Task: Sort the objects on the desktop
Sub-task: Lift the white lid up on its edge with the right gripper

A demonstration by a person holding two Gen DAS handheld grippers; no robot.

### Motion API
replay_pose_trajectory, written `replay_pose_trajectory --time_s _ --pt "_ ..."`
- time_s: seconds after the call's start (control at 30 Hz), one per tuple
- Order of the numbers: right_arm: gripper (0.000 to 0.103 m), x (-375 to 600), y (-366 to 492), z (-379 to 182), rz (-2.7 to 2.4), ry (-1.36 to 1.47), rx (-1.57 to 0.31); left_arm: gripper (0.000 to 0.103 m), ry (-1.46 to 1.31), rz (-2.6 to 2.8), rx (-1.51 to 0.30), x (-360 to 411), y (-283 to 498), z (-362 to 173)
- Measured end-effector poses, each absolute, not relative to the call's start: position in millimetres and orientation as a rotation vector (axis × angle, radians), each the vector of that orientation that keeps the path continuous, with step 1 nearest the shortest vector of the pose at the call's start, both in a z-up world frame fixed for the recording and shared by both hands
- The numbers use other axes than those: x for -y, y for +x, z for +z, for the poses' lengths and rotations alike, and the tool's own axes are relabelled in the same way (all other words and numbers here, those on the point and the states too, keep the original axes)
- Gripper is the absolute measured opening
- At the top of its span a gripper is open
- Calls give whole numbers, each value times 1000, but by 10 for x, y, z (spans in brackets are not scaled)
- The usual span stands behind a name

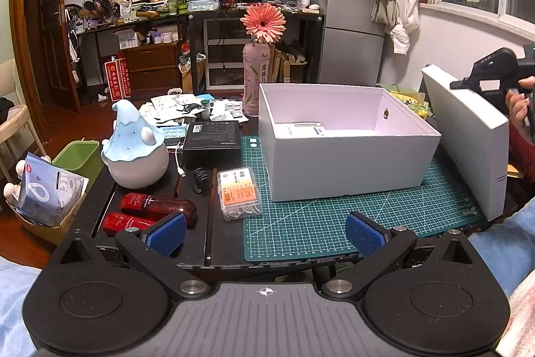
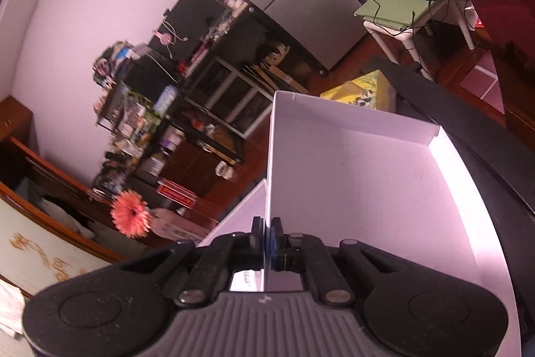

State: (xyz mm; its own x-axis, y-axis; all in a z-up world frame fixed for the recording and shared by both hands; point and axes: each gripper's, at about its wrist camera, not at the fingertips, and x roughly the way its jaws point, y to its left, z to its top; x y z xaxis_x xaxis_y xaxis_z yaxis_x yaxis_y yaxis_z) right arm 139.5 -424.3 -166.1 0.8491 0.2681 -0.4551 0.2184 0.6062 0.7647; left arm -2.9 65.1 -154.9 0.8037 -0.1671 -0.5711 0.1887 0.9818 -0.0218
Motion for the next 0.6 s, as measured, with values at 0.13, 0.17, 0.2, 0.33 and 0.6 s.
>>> replay_pose_trajectory --time_s 0.13,0.17,0.2,0.33,0.6 --pt "3 4246 1338 -1585 45 943 -546 103 41 -189 -608 -643 -33 -1549" --pt "3 4239 1327 -1562 50 943 -537 103 42 -189 -608 -641 -31 -1550" --pt "3 4233 1316 -1538 56 944 -529 103 43 -189 -608 -640 -30 -1550" --pt "3 4193 1284 -1427 89 946 -497 103 48 -189 -608 -633 -29 -1553" --pt "4 4004 1167 -1044 168 921 -425 103 45 -190 -612 -641 -15 -1559"
